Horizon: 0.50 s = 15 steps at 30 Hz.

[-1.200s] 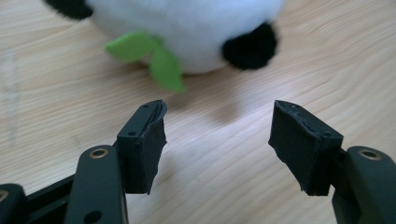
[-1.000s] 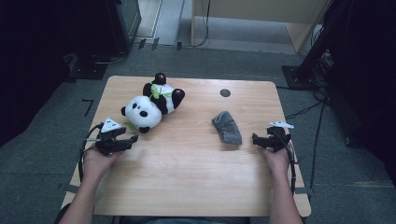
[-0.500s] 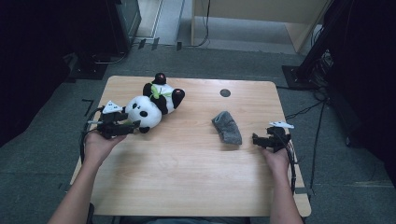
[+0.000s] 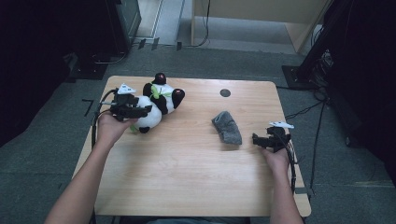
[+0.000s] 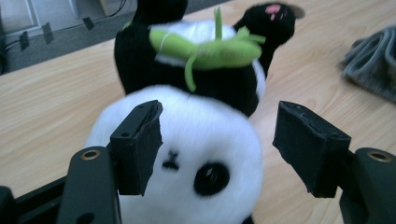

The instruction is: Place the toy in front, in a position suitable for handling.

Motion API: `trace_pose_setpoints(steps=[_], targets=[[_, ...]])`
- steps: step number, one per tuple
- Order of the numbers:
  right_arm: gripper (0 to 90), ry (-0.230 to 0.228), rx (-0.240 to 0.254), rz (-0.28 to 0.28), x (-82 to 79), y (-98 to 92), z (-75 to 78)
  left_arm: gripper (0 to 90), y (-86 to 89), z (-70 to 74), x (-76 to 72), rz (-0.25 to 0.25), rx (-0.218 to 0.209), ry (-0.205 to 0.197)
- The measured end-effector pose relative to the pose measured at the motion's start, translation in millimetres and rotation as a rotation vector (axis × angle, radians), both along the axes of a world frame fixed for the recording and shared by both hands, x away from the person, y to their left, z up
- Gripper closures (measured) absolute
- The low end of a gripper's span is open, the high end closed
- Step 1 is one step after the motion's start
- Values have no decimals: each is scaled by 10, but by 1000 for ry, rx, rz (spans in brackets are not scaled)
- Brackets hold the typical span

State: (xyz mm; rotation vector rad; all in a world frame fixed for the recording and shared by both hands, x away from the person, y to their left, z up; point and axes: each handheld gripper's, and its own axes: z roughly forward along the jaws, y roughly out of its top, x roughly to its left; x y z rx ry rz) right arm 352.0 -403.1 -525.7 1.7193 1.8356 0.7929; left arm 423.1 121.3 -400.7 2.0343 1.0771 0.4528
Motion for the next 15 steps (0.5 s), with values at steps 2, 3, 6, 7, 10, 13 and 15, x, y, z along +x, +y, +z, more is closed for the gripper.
trace_pose_setpoints(steps=[2, 3, 6, 7, 10, 13, 15], targets=[[0, 0, 0, 0, 0, 0, 0, 317, -60, 20, 49, 3, -4, -4], [0, 0, 0, 0, 0, 0, 0, 317, -89, 24, 74, 1, -1, -6], [0, 0, 0, 1, 1, 0, 0, 318, -178, 10, 149, 9, 12, -7], [0, 0, 0, 1, 1, 0, 0, 318, -204, 5, 174, 8, 14, -2], [0, 1, -1, 2, 1, -1, 0, 319, -282, -14, 239, 15, 12, -10], [0, 0, 0, 1, 2, 0, 0, 327, -331, -71, 285, 36, 1, -11], [0, 0, 0, 1, 2, 0, 0, 327, -358, -131, 322, 46, -4, 12]])
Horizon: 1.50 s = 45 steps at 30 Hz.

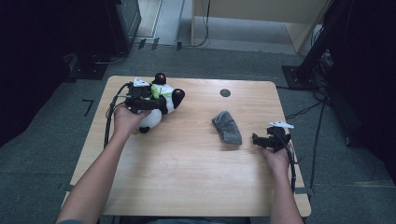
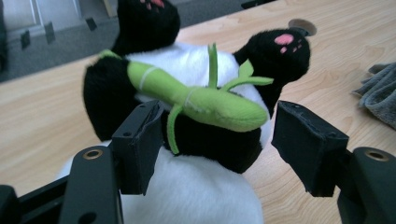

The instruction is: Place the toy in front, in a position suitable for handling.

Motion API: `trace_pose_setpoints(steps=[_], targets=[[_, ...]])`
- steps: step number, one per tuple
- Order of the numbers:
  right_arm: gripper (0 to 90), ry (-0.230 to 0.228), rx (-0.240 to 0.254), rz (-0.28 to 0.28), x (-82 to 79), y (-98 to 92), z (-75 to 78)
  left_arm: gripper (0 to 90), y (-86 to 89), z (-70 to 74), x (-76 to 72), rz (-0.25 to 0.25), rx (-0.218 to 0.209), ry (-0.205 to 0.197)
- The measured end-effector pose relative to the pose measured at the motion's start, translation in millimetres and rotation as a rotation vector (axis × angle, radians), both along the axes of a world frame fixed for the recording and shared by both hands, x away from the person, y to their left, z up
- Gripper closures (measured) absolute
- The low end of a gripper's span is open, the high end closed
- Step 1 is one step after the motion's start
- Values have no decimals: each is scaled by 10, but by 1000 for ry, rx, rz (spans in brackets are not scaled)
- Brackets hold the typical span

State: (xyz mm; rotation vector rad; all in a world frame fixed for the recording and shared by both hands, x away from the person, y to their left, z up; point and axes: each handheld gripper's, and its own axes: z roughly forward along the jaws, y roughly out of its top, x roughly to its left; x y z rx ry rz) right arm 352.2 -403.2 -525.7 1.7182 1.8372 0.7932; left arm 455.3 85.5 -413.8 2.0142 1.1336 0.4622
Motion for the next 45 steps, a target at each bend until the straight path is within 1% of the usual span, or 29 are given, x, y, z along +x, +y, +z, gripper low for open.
trace_pose_setpoints(steps=[2, 4, 6, 8, 10, 14, 16, 18, 21, 22, 23, 24, 25, 26, 27, 28, 30, 31, 32, 34, 38, 39, 41, 43, 45], targets=[[0, 0, 0, 0, 1, 0, 0, 327, -32, -52, 31, 12, -5, 11], [0, 0, 0, 1, 1, 0, 0, 327, -59, -70, 42, 17, -15, 4], [0, 0, 0, 1, 1, 0, 0, 332, -88, -95, 54, 23, -5, -6], [0, 0, 0, 1, 1, 0, 0, 343, -92, -136, 83, 30, 1, -3], [0, 0, 0, 1, 1, 0, 0, 343, -90, -154, 98, 41, 11, -18], [0, 0, 0, 2, 3, 0, 0, 365, -83, -164, 115, 45, 11, -31], [0, 0, 0, 3, 4, 1, 0, 412, -96, -166, 112, 46, 31, -40], [0, 0, 0, 2, 4, 1, 0, 425, -122, -168, 109, 50, 50, -40], [0, 0, 0, 2, 4, 2, 0, 499, -150, -178, 103, 39, 89, -47], [0, 0, 0, 3, 4, 1, 0, 526, -153, -182, 102, 36, 95, -45], [0, 0, 0, 3, 4, 1, 0, 598, -153, -180, 100, 33, 93, -39], [0, 0, 0, 3, 4, 1, 0, 598, -152, -179, 98, 33, 93, -36], [0, 0, 0, 3, 4, 2, 0, 618, -147, -174, 95, 34, 86, -30], [0, 0, 0, 4, 4, 2, 0, 650, -135, -162, 96, 35, 63, -16], [0, 0, 0, 4, 4, 1, 0, 683, -118, -153, 94, 34, 51, -9], [0, 0, 0, 4, 4, 1, 0, 683, -103, -138, 90, 39, 37, -2], [0, 0, 0, 3, 4, 2, 0, 719, -67, -98, 76, 35, 16, 9], [0, 0, 0, 4, 4, 1, 0, 780, -51, -73, 65, 30, 0, 21], [0, 0, 0, 4, 4, 1, 0, 792, -34, -46, 47, 20, -6, 20], [0, 0, 0, 4, 4, 2, 0, 795, -13, 36, -19, 2, -3, -5], [0, 0, 0, 4, 3, 1, 0, 801, 7, 192, -166, -41, -45, -36], [0, 0, -1, 4, 3, 1, 0, 801, 7, 229, -215, -50, -46, -39], [0, 0, -1, 5, 3, 1, 0, 800, -5, 278, -318, -72, -44, -49], [0, 0, 0, 4, 3, 2, 0, 800, -23, 306, -428, -104, -26, -54], [0, 0, -1, 5, 3, 1, 0, 799, -42, 313, -535, -131, -12, -42]])
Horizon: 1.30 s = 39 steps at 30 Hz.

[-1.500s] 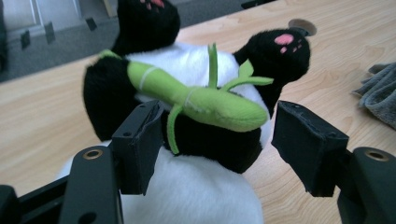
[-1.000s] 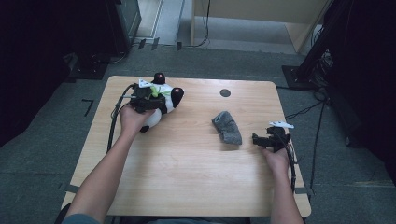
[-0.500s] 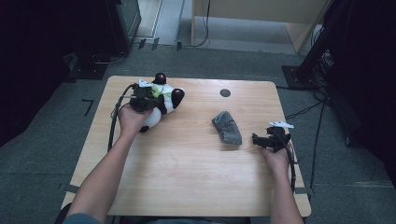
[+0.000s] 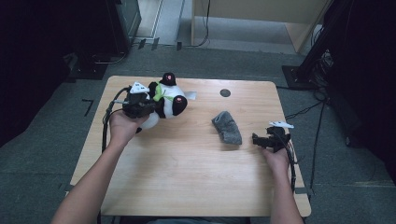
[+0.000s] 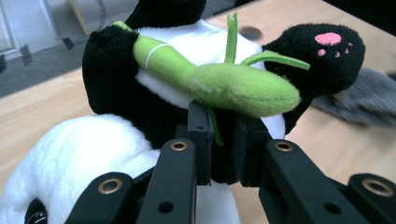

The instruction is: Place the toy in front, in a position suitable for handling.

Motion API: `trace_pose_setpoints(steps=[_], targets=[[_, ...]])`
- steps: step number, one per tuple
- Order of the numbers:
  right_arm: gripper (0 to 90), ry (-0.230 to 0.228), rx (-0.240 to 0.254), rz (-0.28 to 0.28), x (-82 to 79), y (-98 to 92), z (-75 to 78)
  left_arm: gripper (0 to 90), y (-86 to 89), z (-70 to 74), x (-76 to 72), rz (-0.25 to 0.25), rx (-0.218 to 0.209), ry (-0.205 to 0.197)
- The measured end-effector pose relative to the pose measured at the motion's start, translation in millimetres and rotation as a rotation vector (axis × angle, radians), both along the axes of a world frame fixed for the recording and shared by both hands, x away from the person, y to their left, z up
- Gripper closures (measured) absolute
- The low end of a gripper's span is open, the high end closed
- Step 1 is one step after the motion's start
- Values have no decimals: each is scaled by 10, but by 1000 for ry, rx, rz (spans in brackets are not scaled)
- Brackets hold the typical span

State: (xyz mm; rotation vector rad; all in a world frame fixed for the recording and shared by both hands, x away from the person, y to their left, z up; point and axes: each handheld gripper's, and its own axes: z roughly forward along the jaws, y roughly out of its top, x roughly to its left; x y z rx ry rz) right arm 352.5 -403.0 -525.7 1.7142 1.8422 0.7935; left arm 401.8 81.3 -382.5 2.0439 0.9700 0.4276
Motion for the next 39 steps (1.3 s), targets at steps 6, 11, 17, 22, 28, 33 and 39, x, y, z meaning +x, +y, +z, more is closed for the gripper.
trace_pose_setpoints(steps=[6, 11, 17, 22, 28, 33, 39], targets=[[0, 0, 1, -1, 0, 1, 0, 795, -104, -113, -322, -85, 16, 49], [0, -1, 1, -1, 0, 1, 0, 794, -195, -173, -523, -120, 4, 61], [0, 0, 1, -1, 0, 1, 0, 793, -326, -207, -756, -171, 26, 66], [0, 0, 1, -1, 1, 1, 0, 792, -395, -218, -934, -222, 23, 62], [0, 0, 1, -1, 1, 1, 0, 788, -440, -325, -1023, -240, 12, 85], [0, -1, 1, -3, 4, 7, 0, 778, -490, -413, -1064, -246, -11, 85], [8, -3, 1, -7, -1, 17, 1, 711, -486, -477, -1070, -240, -44, 80]])
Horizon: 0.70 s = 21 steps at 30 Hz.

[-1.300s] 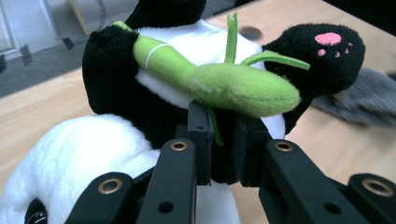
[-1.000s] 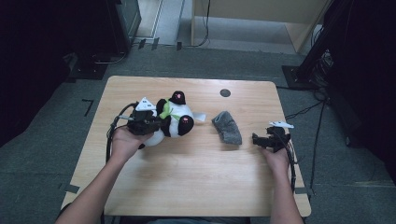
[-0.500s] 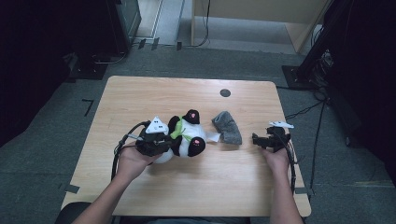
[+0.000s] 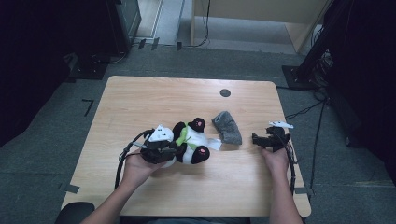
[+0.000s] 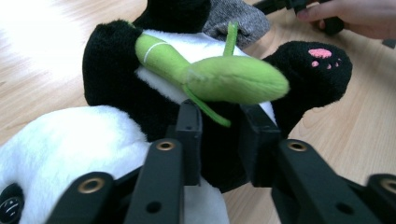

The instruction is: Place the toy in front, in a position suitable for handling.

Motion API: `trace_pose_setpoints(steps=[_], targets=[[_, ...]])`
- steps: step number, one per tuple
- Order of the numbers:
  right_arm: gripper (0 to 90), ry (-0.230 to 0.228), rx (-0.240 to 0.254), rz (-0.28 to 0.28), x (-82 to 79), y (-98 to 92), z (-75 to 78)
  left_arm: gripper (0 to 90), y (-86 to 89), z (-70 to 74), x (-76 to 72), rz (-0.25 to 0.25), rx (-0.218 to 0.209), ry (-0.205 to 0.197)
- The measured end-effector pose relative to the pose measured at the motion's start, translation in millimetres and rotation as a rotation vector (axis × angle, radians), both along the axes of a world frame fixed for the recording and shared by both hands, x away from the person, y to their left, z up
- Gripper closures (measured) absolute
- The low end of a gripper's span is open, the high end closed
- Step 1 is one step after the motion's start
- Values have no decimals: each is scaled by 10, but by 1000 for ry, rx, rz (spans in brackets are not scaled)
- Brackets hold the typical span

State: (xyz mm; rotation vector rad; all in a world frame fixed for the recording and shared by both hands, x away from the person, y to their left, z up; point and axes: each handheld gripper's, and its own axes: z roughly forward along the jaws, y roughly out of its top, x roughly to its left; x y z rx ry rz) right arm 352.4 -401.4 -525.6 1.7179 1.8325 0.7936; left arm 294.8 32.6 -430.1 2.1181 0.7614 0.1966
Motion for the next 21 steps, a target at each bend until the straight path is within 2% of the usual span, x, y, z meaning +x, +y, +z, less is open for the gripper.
trace_pose_setpoints(steps=[1, 2, 3, 4, 7, 9, 12, 16, 21], targets=[[45, 8, 0, -13, 3, 6, 14, 660, 3, -3, -4, 6, -4, 0], [45, 8, 0, -13, 3, 6, 14, 660, 6, -8, -11, 10, -6, -8], [131, 12, 4, -38, -5, 9, 42, 627, 11, -11, -18, 8, -2, -14], [131, 12, 4, -38, -5, 9, 42, 627, 10, -16, -26, 8, -2, -18], [210, 21, 19, -28, -12, 9, 77, 546, 19, -31, -45, 10, -3, -43], [282, 21, 21, 0, -21, 20, 115, 499, 30, -42, -45, 10, -30, -32], [294, -9, 53, 13, -27, 52, 212, 463, 59, -41, -31, 5, -71, 3], [305, -50, 88, 45, -21, 126, 338, 443, 126, -13, -26, 13, -109, 26], [306, -88, 69, 112, 0, 271, 451, 436, 256, 30, -50, 43, -132, 13]])
